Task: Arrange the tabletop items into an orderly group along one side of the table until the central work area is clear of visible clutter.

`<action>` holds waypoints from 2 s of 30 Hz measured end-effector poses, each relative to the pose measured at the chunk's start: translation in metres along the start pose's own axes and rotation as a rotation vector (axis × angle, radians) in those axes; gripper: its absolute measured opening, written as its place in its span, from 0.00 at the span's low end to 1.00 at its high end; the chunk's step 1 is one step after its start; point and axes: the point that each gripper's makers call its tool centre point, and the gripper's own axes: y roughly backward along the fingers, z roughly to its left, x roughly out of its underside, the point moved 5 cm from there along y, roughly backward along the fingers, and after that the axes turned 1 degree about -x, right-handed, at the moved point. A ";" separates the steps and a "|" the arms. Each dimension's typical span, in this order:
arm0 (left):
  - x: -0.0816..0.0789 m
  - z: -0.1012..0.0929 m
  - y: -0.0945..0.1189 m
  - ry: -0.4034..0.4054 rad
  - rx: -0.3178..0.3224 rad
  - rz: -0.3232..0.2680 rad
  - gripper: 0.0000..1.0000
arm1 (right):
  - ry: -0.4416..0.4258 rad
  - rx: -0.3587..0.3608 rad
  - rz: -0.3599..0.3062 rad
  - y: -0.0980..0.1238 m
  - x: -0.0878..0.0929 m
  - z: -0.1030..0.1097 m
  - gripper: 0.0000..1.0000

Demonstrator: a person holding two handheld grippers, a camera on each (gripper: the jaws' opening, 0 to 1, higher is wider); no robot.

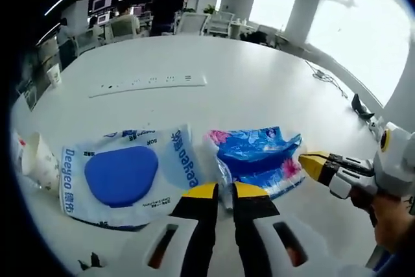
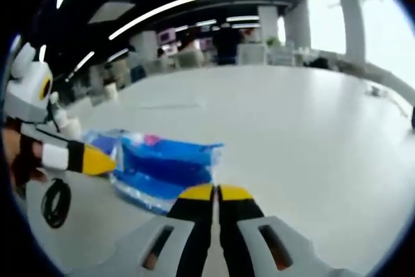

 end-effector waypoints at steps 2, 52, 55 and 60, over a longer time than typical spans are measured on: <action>-0.001 0.000 0.001 -0.002 0.000 -0.005 0.10 | -0.001 0.003 -0.001 0.000 0.000 0.000 0.00; -0.002 0.029 0.062 0.021 0.053 -0.146 0.45 | -0.039 0.100 -0.111 0.019 -0.010 0.023 0.48; -0.006 0.031 0.069 -0.013 0.055 -0.198 0.57 | -0.045 0.074 -0.116 0.023 -0.010 0.029 0.56; 0.002 0.038 0.083 -0.052 0.067 -0.219 0.68 | -0.054 0.025 -0.154 0.033 -0.016 0.044 0.66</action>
